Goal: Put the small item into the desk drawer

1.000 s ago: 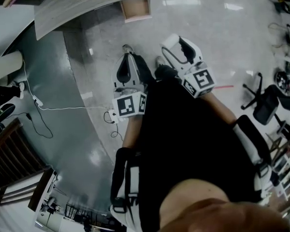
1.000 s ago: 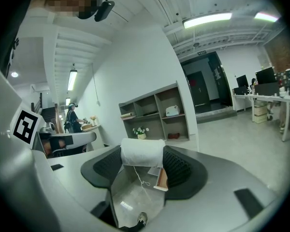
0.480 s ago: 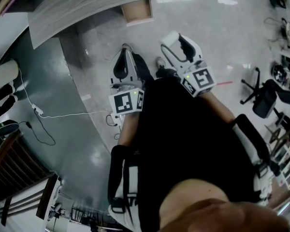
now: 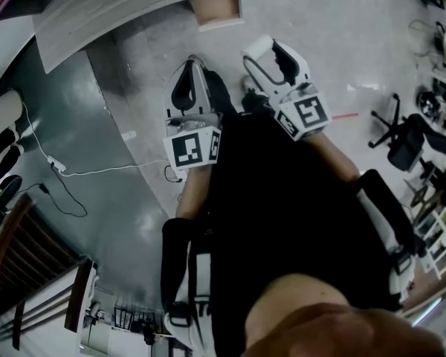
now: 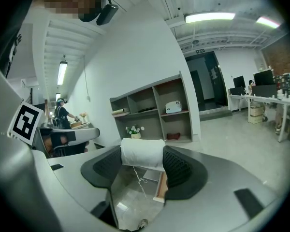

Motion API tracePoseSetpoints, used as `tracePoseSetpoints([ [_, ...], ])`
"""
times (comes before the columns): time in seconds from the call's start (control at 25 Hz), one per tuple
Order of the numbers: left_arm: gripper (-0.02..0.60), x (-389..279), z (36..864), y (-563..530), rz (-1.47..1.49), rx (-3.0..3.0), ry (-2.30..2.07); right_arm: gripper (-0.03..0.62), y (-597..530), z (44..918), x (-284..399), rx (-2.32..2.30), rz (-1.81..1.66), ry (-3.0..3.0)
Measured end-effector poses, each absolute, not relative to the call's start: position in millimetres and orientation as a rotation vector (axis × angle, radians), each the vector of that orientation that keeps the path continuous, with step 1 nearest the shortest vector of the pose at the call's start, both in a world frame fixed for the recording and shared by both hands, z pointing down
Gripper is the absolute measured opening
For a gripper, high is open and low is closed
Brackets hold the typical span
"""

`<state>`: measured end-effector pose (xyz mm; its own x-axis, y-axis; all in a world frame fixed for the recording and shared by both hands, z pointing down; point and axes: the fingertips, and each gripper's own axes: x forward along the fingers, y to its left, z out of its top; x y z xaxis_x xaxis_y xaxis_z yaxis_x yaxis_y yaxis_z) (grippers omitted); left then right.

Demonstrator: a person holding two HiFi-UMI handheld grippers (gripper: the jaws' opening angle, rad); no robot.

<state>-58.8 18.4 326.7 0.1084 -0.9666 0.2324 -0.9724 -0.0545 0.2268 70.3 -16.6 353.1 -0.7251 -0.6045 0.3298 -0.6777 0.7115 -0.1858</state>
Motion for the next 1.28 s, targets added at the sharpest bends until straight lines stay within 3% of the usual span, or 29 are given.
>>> tracePoseSetpoints([
  [1.28,-0.002,-92.9,345.0,-54.9,-0.015,2.066,-1.830,0.258,-108.6,447.0,5.6,1.058,0.521,-2.520],
])
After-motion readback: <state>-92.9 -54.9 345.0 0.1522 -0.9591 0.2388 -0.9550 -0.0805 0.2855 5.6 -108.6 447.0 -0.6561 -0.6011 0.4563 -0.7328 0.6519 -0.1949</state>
